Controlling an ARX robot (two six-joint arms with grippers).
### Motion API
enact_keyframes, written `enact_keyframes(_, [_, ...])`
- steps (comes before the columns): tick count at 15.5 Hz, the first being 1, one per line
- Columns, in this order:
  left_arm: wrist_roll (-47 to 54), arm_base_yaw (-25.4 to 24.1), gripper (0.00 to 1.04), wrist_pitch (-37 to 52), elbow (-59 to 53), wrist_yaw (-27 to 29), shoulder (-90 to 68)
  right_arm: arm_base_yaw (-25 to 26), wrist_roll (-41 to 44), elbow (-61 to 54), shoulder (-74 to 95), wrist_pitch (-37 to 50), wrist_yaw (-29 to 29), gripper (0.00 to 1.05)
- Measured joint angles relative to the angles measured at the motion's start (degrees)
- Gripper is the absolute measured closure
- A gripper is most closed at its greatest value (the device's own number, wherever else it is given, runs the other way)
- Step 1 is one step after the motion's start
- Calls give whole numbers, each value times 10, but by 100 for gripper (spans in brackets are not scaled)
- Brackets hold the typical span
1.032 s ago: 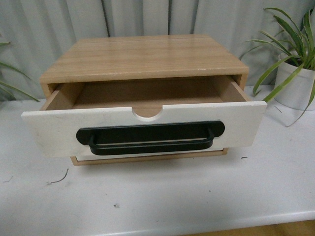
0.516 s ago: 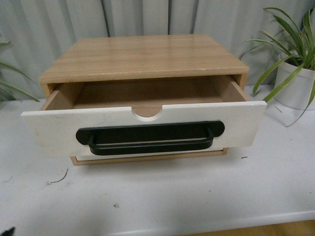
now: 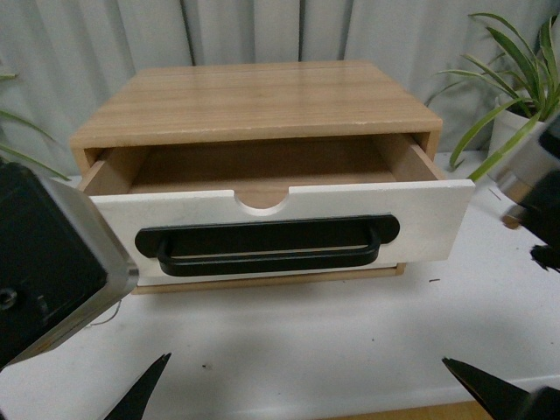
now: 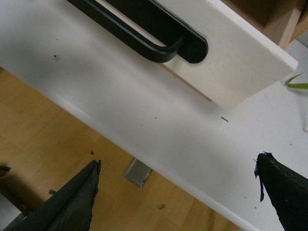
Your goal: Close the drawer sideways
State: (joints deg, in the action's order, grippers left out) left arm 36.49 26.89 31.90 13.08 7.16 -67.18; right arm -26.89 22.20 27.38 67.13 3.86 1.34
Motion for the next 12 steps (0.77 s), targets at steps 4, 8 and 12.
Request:
enact_keyframes(4, [16, -42, 7, 39, 60, -27, -113, 12, 33, 63, 144, 75, -5, 6])
enact_keyframes(8, [35, -64, 7, 53, 118, -49, -212, 28, 49, 137, 239, 114, -11, 6])
enact_keyframes(12, [57, -85, 7, 58, 200, -50, -295, 49, 59, 210, 318, 140, -11, 6])
